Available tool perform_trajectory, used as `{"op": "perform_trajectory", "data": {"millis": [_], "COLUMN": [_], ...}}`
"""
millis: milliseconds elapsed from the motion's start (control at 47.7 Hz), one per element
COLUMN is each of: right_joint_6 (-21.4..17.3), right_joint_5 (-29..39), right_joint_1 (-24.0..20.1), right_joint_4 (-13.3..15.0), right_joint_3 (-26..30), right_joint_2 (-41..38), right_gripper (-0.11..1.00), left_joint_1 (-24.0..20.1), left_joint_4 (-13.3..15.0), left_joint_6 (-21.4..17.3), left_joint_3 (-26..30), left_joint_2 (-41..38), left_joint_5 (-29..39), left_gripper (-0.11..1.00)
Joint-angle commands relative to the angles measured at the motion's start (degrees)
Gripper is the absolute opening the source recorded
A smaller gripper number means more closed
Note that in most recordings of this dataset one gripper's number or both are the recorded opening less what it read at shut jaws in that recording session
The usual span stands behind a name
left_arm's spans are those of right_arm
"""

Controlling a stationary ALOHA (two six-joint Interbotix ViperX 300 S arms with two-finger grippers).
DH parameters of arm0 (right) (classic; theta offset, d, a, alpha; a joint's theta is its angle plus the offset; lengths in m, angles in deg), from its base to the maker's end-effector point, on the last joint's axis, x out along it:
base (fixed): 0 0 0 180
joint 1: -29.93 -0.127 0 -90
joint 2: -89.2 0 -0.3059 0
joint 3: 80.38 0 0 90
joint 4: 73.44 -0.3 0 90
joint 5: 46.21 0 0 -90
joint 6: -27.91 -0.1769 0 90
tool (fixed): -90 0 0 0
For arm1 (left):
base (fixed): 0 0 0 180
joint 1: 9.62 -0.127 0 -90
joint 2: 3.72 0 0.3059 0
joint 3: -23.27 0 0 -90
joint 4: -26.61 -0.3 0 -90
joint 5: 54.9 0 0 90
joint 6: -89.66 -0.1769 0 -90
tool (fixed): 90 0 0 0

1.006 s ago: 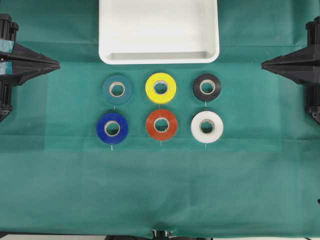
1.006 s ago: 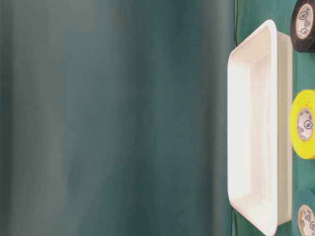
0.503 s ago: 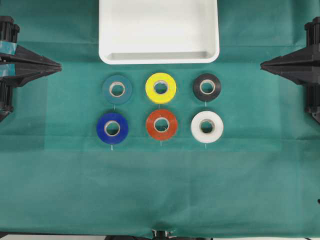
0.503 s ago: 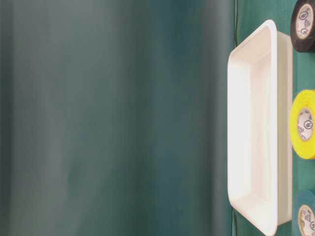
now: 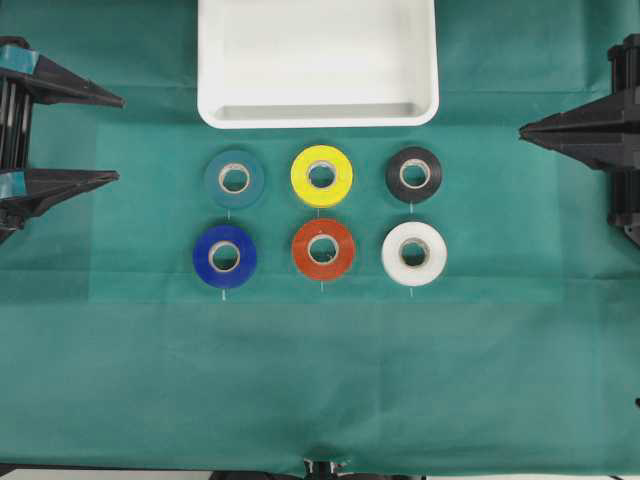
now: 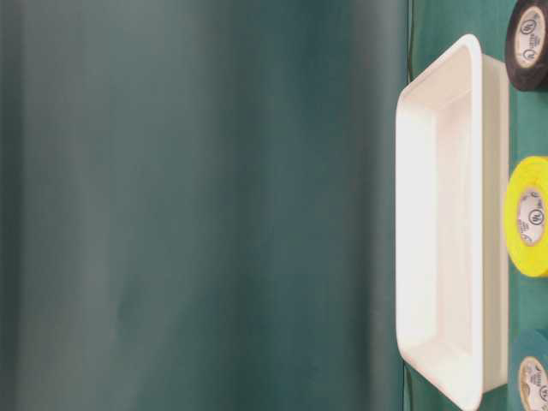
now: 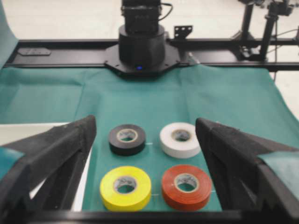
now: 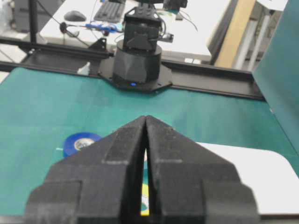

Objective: Place the tape from the fixed location into the white case.

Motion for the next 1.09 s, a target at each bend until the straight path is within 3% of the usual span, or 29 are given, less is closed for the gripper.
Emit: {"op": "perform_trajectory", "data": {"millis": [0, 335, 754, 1069], "right_joint_6": [-0.1, -0.1, -0.1, -0.1], "right_joint_5": [-0.2, 0.2, 0.4, 1.2], "right_joint_1": [-0.2, -0.2, -0.2, -0.2], "right_joint_4": [0.0, 0.0, -0.1, 0.0], "right_joint_3": [1.8, 2.0, 1.9, 2.2], "right_joint_2": [-0.6, -0.6, -0.6, -0.6], "right_gripper": [0.0, 0.0, 0.0, 0.0], "left_joint_1": [0.3, -0.7, -7.5, -7.6], "left_joint_4": [0.1, 0.1, 0.1, 0.1], "left_joint_6": [0.0, 0.0, 0.0, 0.0], "left_joint_3": [1.5, 1.6, 1.6, 1.8], "left_joint_2": [-0.4, -0.5, -0.5, -0.5], "left_joint_5": [-0.6, -0.2, 1.1, 1.0], "left_gripper": [0.98, 0.98, 0.98, 0.98]}}
